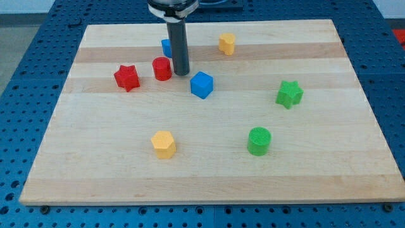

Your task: Move the blue crescent a bit down

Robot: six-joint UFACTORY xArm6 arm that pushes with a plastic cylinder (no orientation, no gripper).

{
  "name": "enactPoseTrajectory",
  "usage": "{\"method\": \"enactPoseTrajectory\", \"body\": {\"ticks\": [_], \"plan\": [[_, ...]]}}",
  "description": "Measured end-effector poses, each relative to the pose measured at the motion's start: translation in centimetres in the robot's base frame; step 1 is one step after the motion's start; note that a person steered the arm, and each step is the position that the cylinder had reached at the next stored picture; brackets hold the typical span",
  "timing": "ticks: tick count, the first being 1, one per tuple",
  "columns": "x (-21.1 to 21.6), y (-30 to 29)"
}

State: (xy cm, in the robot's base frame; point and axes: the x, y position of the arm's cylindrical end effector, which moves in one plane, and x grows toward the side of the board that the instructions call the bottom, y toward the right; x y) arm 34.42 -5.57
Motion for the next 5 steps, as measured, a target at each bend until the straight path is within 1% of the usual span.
{"method": "enactPoseTrajectory", "body": {"ticks": [1,3,4,5], "plan": [[-1.1,-0.9],[2.4,-4.9],[1.6,-3.5],[-0.7,-2.3]]}}
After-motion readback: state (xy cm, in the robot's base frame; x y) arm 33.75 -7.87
